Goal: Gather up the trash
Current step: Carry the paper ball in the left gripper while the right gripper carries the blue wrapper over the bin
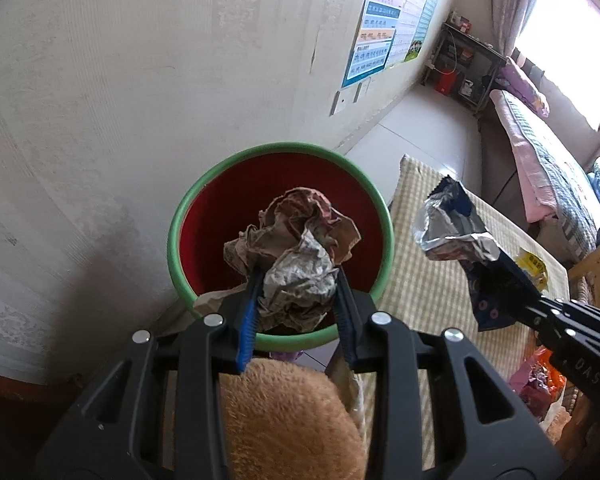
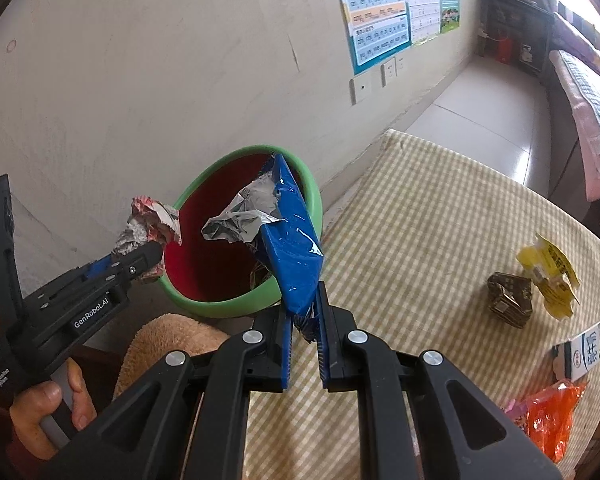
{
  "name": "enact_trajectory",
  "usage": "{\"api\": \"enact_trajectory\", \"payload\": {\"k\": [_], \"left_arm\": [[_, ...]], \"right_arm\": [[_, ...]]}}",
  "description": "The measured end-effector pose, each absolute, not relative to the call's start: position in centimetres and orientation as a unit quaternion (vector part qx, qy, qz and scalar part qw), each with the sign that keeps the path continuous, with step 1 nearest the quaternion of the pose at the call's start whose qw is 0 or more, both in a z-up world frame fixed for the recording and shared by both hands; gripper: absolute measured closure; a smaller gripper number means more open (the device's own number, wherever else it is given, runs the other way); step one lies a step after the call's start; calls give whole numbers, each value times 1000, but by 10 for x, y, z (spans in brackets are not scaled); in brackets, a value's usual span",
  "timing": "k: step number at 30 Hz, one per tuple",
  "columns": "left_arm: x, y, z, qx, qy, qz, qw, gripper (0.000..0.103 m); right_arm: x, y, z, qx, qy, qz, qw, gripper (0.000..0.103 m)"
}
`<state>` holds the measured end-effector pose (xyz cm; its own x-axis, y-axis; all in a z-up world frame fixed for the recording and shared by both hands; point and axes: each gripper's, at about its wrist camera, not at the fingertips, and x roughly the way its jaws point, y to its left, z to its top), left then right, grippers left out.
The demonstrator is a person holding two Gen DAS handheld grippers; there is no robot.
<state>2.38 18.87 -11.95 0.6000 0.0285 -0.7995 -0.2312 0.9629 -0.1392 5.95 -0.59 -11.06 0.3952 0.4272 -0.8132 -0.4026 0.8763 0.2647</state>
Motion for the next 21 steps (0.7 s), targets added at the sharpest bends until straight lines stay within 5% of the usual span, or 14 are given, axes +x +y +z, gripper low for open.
{"api": "enact_trajectory", "payload": {"k": [21], "left_arm": [[54,225,-144,-155,465,65,869,71]], "right_arm": [[101,25,-135,45,543,251,800,91]]}}
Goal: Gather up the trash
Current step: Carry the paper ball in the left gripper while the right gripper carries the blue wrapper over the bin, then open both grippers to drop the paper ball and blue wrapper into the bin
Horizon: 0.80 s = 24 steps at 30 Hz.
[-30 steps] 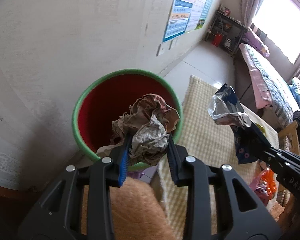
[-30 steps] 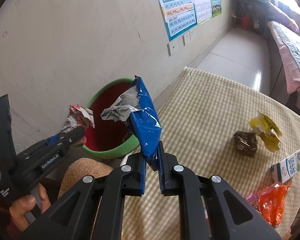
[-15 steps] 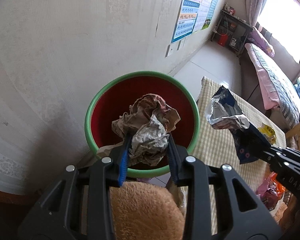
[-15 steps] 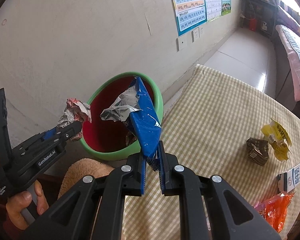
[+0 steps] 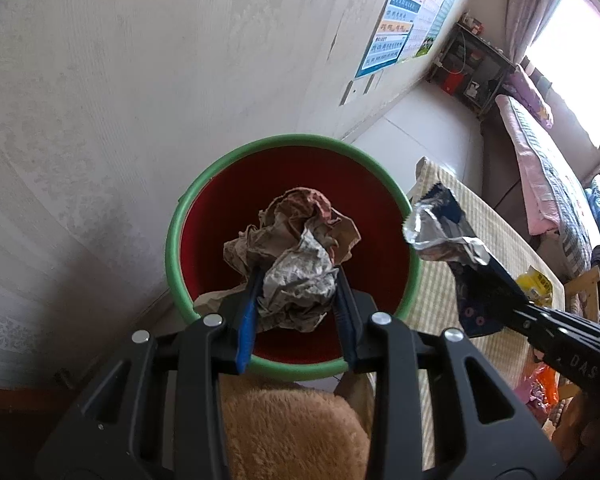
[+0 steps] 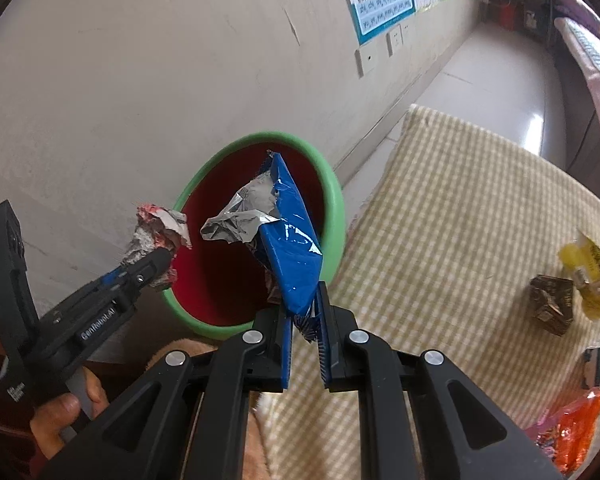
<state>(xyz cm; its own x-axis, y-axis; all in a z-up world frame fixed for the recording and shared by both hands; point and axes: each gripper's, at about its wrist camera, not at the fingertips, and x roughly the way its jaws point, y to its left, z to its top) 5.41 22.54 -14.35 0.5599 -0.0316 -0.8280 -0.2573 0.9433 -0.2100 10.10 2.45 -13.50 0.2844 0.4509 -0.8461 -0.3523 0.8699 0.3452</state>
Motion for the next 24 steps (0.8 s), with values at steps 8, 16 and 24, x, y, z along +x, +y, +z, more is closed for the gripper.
{"api": "enact_trajectory", "payload": {"k": [8,16,24], "left_arm": [[63,227,-148,-156,469,64,867,71],[66,227,-150,-147,471,67,867,71],[65,225,-147,-142,470,72,868,70]], "right_arm": [[111,45,-128,65,546,257,795,91],[115,53,-122,69,538,264,798,91],[113,52,-123,77,537,268,796,90]]}}
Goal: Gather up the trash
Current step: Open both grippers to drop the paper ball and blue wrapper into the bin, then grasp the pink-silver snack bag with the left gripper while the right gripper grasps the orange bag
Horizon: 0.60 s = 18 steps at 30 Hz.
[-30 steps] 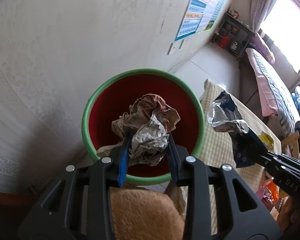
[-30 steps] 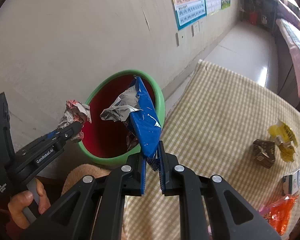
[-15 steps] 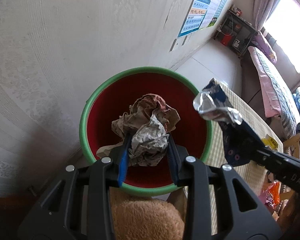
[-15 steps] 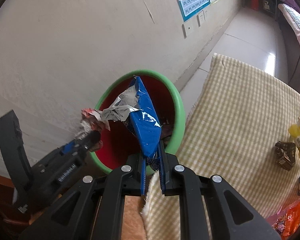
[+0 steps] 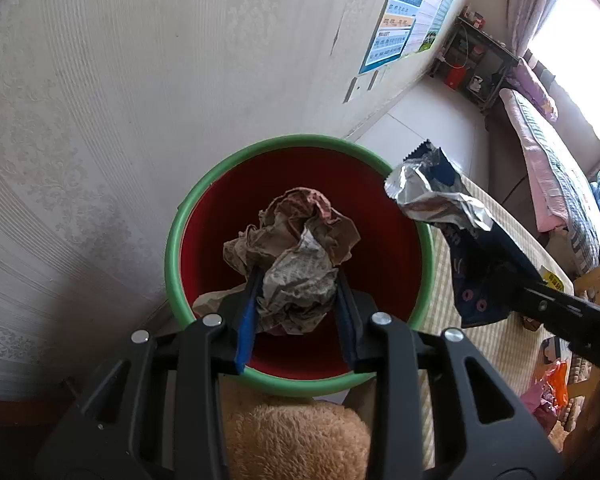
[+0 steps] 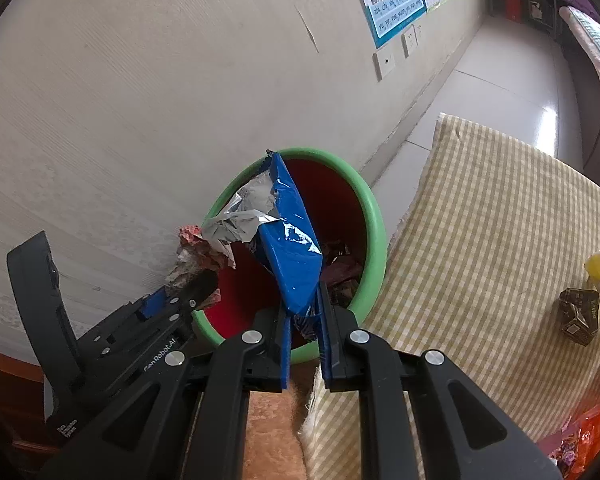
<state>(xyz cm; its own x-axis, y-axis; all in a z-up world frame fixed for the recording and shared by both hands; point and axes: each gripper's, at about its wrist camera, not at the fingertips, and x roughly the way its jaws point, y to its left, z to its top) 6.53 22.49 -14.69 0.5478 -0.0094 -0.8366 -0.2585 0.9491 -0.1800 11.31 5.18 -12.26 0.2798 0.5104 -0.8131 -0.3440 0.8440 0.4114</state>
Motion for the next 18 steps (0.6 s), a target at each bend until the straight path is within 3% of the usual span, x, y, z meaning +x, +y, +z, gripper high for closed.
{"api": "enact_trajectory", "payload": {"k": [3,5,6,18], "left_arm": [[65,226,-146,-146,467,79,869,57],[64,228,-143,-150,460,82,871,39],[65,228,-142,-146,459,87,872,36],[56,212,-131,-132,452,72,879,36]], "right_arm": [[113,51,-119,84,529,268,801,76],[113,50,-116,89,524,270,803,70],[113,50,-115,91,523,273,802,65],[76,14,-98,88,504,270,816,63]]}}
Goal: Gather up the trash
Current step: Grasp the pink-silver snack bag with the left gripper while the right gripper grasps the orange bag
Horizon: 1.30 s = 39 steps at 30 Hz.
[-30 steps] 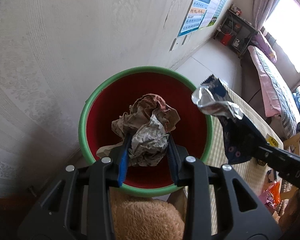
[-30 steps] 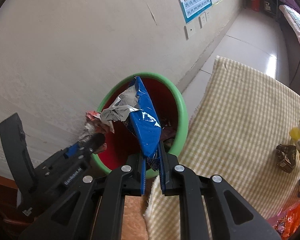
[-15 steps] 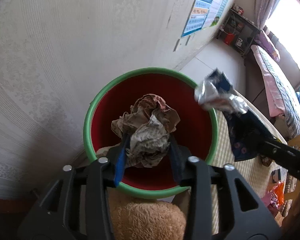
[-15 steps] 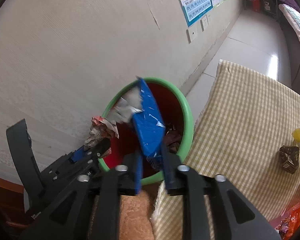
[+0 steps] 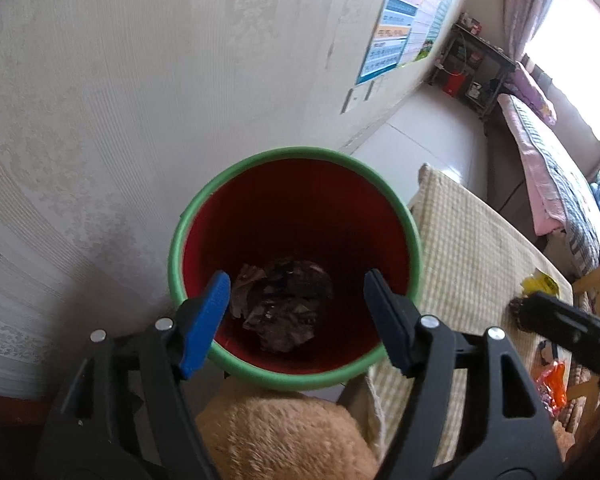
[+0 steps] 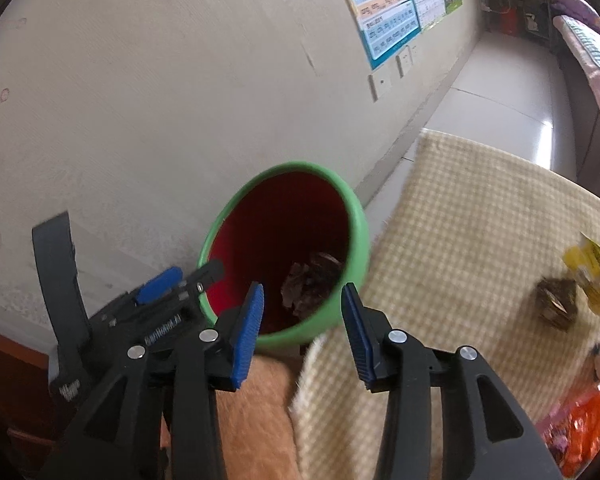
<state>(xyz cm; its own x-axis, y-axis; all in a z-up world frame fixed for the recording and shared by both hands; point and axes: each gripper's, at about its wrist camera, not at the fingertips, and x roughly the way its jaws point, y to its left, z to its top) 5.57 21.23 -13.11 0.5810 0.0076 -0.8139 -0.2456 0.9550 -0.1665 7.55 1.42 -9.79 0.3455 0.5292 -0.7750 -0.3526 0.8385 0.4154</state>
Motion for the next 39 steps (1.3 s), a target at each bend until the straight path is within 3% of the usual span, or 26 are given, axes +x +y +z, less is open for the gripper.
{"api": "enact_trajectory", "payload": {"k": [4,14,18,21,25,27,28,31,39], "left_arm": [[51,191,-128,-121,453,49,882,36],[39,110,-143,-84,490,-39,867,36],[32,67,-151,-77,511,-87,851,36],[25,34,-150,-61,517,-129,844,36],[10,-21,-149,-43,535,-216,816,36],[2,-52,-153,-26,546,-257,797,36],[0,-63,-155,-24,550,-269,790,36],[-3,-100,-169,-30,575,-311,757,36],[-2,-158,-207,15,603,-321,730,37]], "right_arm": [[51,-26,-102,84,501,241,827,56],[-3,-171,-129,55,509,59,857,56],[-5,-233,-162,102,549,-12,830,55],[-7,-257,-181,126,565,-33,815,45],[-6,-271,-209,175,580,-23,795,40],[-7,-277,-215,211,575,-15,790,42],[-8,-279,-215,231,569,-12,789,54],[-11,-283,-208,250,558,-14,791,62],[-30,-316,-175,249,520,-43,816,63]]}}
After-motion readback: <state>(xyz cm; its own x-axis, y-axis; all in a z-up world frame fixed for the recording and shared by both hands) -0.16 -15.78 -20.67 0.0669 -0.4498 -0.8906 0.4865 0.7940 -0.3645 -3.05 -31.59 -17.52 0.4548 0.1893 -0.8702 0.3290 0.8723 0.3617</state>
